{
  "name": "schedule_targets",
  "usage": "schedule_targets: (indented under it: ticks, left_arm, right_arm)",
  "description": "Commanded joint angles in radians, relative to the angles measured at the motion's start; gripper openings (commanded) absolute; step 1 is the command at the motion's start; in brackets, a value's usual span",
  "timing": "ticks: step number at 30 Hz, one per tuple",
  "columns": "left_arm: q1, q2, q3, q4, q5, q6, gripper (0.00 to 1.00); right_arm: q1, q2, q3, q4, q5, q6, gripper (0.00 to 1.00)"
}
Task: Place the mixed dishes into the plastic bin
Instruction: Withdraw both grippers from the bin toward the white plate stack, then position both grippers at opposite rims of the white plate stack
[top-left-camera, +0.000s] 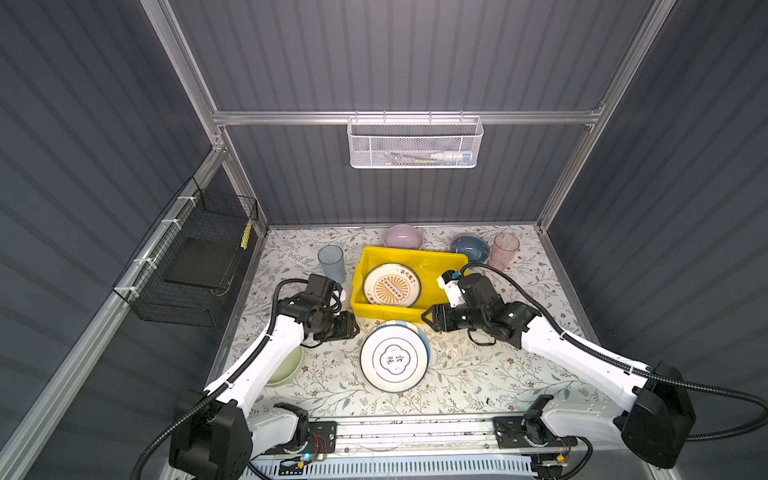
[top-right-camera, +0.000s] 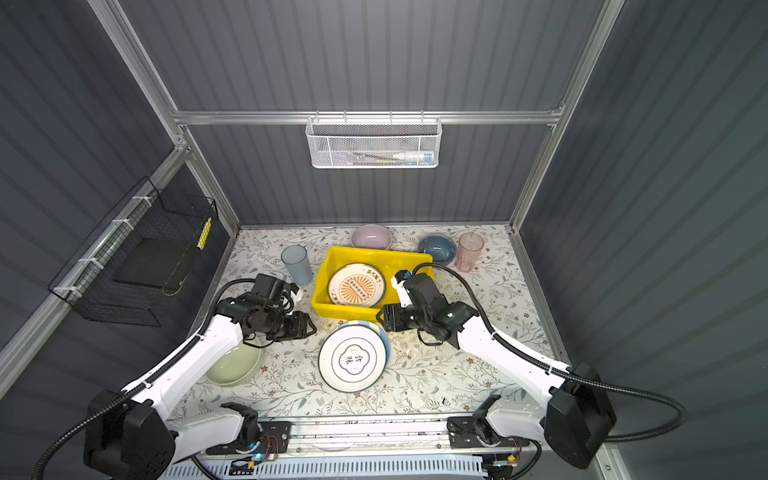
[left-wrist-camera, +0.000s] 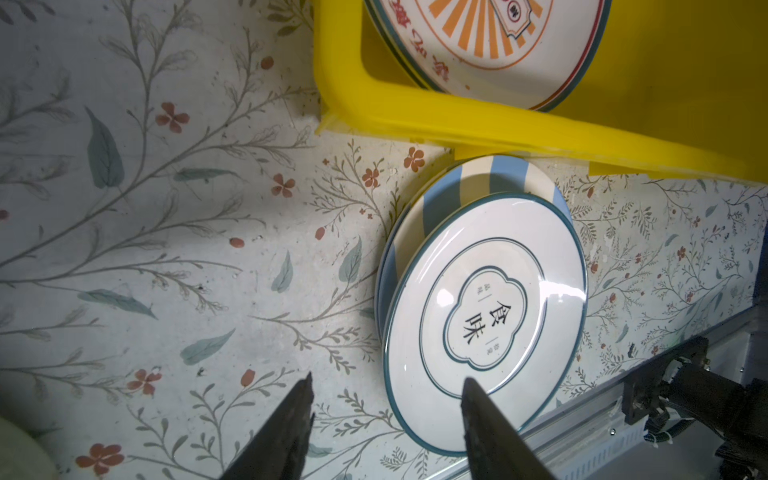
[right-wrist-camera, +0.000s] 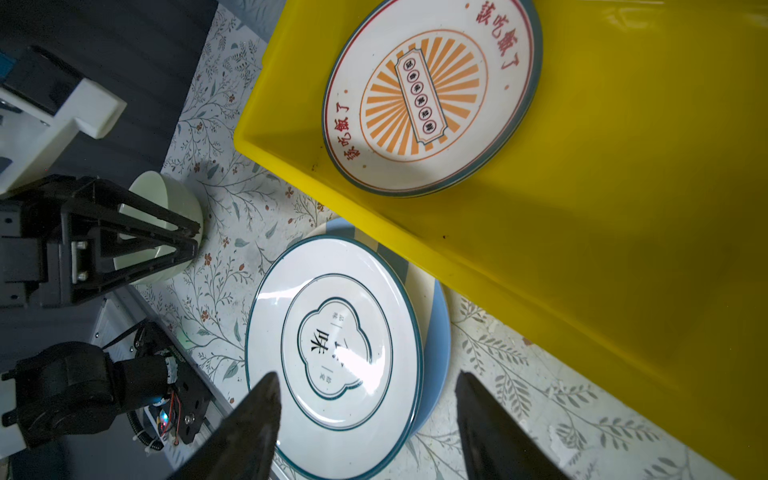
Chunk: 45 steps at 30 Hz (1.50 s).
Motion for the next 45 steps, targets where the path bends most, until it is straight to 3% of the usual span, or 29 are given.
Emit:
schedule_targets:
  ticks: [1,9,15,27,38,45]
  left_arm:
    - [-0.010,-0.025,-0.030,0.017,0.019,-0.050,0.57]
    - [-0.046,-0.008,-0.089,0.054,0.003,-0.096,0.53]
    - [-0.078,0.045,-0.128,0.114,-0.007,-0.123,0.50]
    - [-0.084,0.078,-0.195,0.200,-0.005,-0.143,0.34]
    - [-0.093,0.113,-0.216,0.249,0.025,-0.140,0.32]
    - [-0.099,0.129,-0.231,0.269,0.026,-0.143,0.24]
  right_arm:
    - [0.026,-0.015,-0.050,0.038,-0.001,0.007,0.66]
    - [0.105,0.017,-0.132,0.076,0.088,0.072,0.60]
    - [0.127,0.057,-0.173,0.124,0.094,0.115,0.53]
    - [0.158,0.141,-0.198,0.150,0.114,0.156,0.42]
    - [0.163,0.193,-0.217,0.210,0.095,0.189,0.39]
    - [0.163,0.196,-0.239,0.284,0.030,0.211,0.39]
